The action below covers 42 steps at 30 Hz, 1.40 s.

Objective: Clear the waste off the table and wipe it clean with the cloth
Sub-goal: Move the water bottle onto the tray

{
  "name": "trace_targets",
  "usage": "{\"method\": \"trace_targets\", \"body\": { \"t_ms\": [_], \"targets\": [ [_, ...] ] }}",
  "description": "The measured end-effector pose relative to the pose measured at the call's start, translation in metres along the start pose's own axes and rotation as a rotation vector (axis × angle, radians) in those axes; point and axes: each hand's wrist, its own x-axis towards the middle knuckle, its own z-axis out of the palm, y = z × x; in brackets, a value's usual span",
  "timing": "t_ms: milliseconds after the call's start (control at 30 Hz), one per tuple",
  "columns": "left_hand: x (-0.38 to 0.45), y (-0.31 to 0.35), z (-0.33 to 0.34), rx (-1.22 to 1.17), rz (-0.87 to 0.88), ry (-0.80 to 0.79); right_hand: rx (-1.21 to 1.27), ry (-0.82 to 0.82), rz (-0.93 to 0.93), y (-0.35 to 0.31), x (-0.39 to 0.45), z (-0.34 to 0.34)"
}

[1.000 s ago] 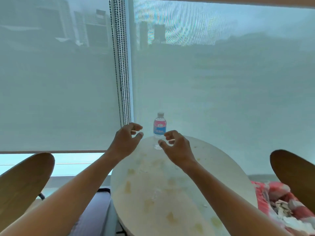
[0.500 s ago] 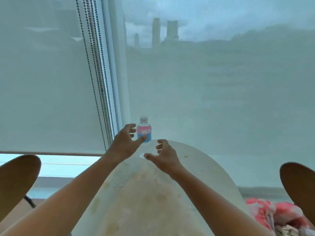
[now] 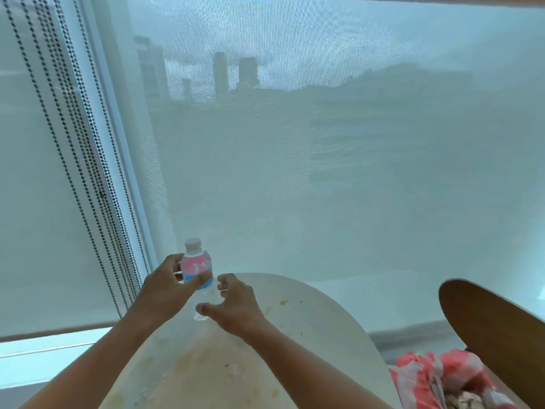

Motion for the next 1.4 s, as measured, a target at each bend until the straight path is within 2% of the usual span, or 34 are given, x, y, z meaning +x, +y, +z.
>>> {"method": "trace_targets", "body": {
  "t_ms": [200, 800, 1400],
  "targets": [
    [0.004, 0.0, -0.001, 0.023, 0.01, -0.031, -0.013, -0.011, -0.023, 0.004, 0.007, 0.003],
    [-0.001, 0.006, -0.007, 0.052, 0.084, 0.044, -0.062, 0.019, -0.068, -0.005, 0.006, 0.008],
    [-0.033, 0.069, -0.054, 0.011, 0.196, 0.085, -0.157, 0.085, -0.157, -0.066, -0.052, -0.043]
  ]
}}
